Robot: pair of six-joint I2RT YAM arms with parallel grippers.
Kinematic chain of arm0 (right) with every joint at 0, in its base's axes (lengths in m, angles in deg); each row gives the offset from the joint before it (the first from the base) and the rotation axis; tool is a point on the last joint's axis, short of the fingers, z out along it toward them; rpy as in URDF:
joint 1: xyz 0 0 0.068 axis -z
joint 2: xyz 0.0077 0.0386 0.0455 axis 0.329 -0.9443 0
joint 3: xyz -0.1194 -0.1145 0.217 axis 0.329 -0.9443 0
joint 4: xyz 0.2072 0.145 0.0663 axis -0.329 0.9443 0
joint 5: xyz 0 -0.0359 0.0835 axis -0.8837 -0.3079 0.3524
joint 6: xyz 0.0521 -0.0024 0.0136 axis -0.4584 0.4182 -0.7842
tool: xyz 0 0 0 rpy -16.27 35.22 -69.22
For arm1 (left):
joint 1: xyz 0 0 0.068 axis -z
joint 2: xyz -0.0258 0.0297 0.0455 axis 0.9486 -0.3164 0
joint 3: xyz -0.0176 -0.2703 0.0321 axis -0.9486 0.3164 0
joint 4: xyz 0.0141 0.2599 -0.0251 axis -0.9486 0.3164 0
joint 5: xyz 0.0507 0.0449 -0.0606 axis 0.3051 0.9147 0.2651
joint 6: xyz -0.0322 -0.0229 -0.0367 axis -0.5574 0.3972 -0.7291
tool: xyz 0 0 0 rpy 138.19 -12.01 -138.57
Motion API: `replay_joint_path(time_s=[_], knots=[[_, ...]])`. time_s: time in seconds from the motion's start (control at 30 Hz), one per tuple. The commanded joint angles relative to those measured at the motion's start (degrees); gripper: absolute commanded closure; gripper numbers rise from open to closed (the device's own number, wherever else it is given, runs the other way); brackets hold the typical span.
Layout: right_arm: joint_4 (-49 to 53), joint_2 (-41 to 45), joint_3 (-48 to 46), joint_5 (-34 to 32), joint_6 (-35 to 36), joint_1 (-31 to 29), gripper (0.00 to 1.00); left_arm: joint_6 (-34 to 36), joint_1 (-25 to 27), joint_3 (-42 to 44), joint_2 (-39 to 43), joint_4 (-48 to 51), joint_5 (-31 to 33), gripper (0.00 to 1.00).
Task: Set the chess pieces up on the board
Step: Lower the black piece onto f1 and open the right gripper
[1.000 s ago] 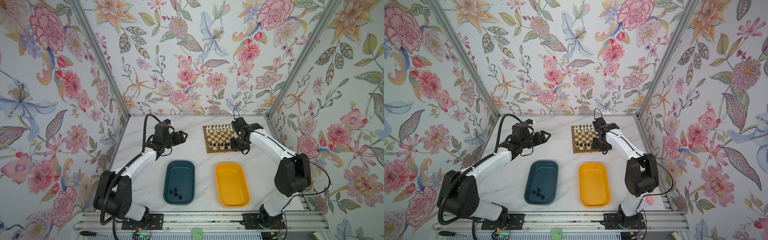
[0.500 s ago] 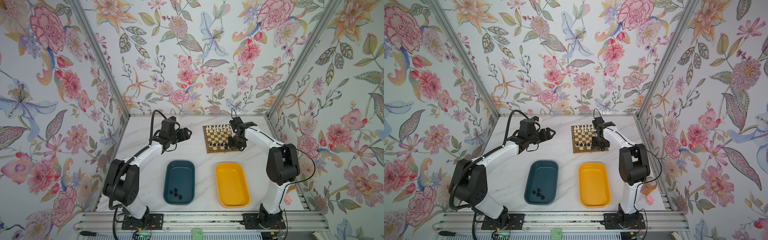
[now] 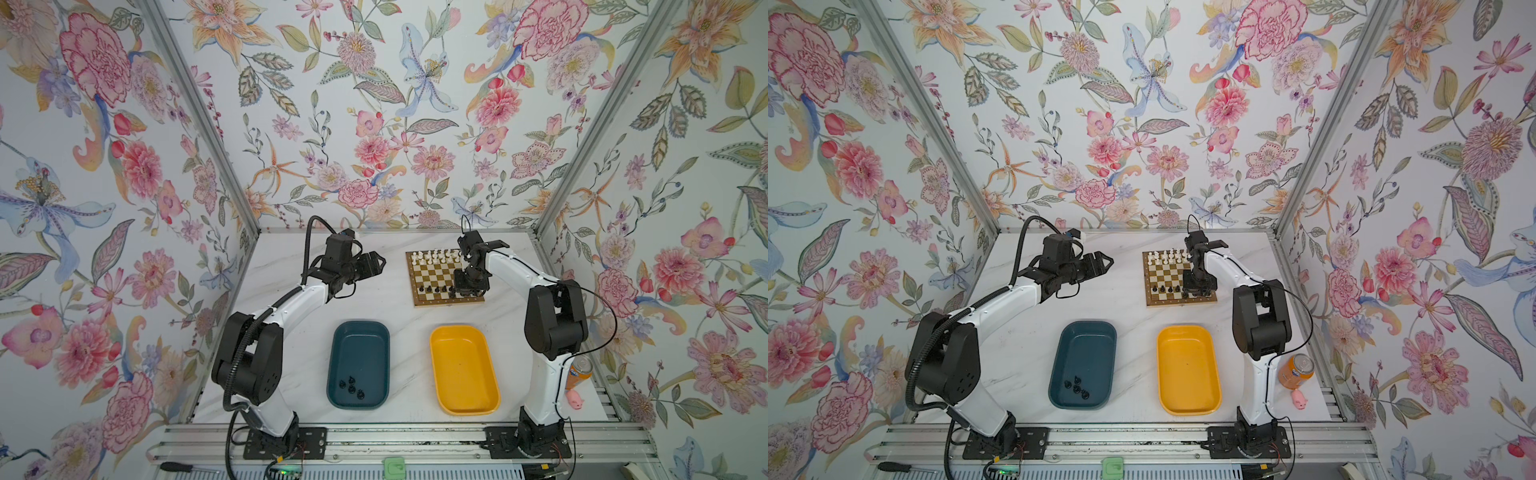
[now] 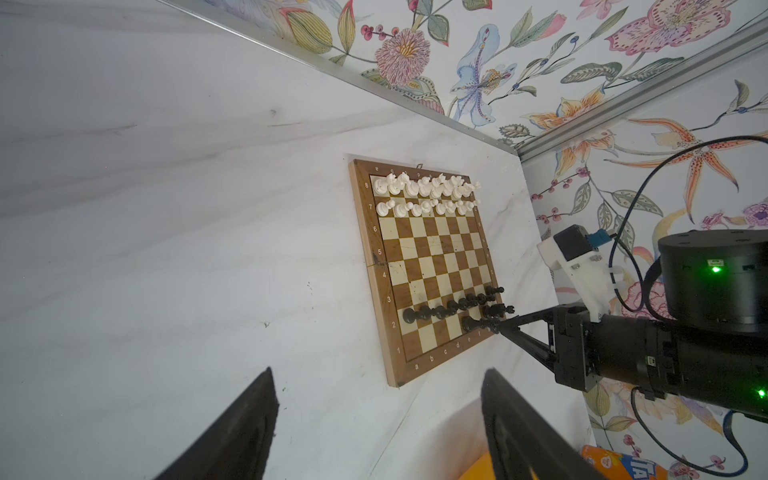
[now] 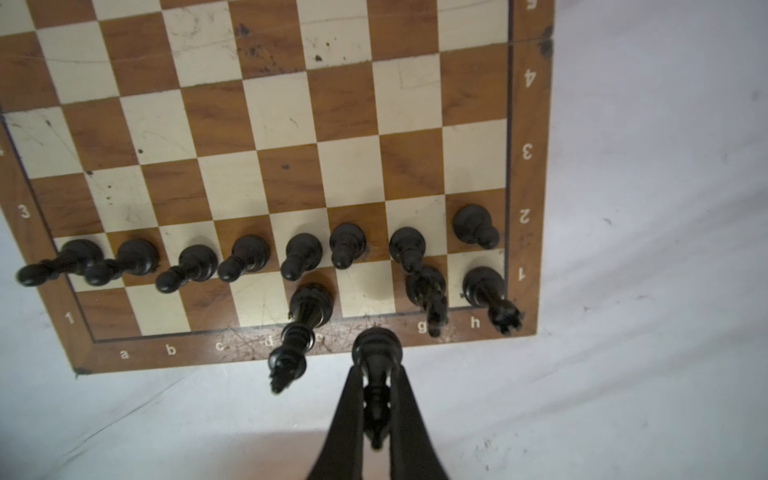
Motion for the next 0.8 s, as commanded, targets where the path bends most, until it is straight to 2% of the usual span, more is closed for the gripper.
replay_joint_path(time_s=[0.0, 0.77], knots=[[0.3, -1.5, 2.0, 0.6, 0.6, 0.5, 0.96, 0.3, 0.4, -2.6, -1.5, 0.9, -0.1, 0.22], [1.2, -4.8, 4.2, 1.2, 1.6, 0.5, 0.94, 0.5, 0.2, -3.9, -2.9, 1.3, -0.3, 0.22]])
